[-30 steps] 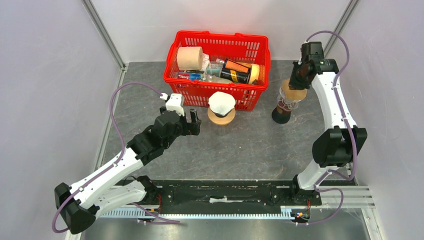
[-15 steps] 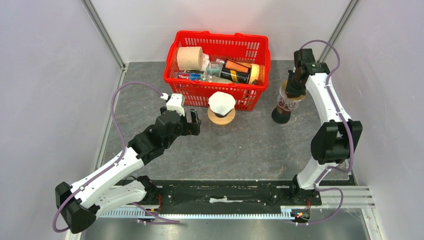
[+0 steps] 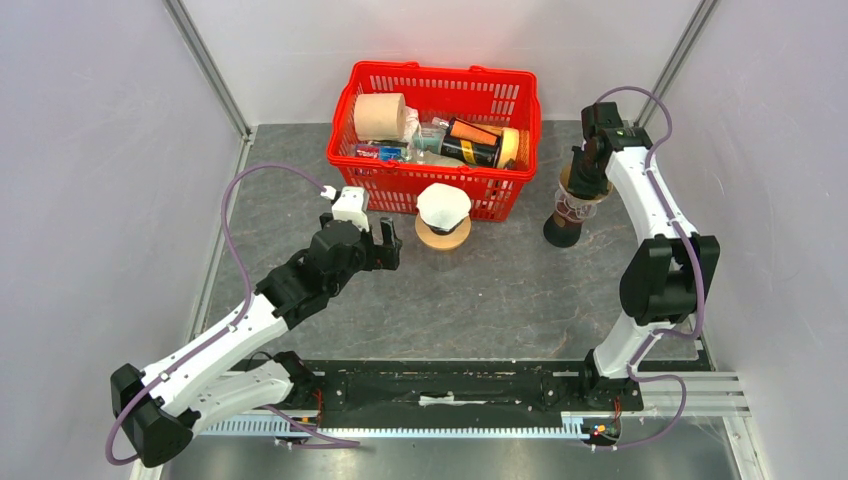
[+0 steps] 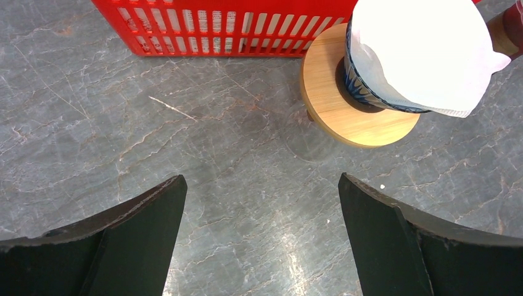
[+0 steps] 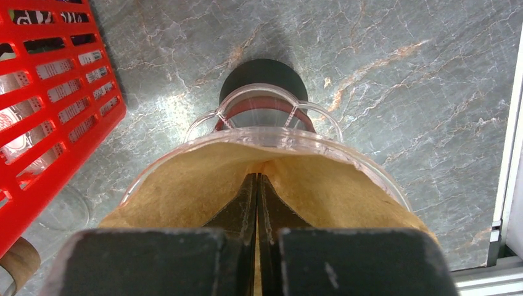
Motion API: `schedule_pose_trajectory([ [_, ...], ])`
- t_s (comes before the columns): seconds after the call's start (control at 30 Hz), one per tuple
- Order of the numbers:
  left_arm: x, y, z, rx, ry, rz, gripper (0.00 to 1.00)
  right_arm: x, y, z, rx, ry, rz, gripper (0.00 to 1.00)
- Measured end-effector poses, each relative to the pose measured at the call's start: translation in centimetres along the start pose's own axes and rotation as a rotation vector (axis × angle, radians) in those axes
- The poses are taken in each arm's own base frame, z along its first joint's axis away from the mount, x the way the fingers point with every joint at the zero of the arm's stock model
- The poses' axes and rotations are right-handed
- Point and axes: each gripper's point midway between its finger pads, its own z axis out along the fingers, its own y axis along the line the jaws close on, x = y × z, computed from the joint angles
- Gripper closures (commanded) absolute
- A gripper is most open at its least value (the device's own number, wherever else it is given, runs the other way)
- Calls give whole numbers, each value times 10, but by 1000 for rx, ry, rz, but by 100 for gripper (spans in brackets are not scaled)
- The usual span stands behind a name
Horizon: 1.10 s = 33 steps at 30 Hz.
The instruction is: Place the coffee filter in the dripper
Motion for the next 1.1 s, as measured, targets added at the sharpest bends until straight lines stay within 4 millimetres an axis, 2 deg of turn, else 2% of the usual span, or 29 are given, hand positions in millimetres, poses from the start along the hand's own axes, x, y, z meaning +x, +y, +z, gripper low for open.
schedule_pose_trajectory([
  [0.47,0,1,0,-3,-1,0,0,9,-1,16,13,38,-5,98],
  [1.1,3,3,1,-9,5,1,0,9,-1,16,13,39,-5,96],
])
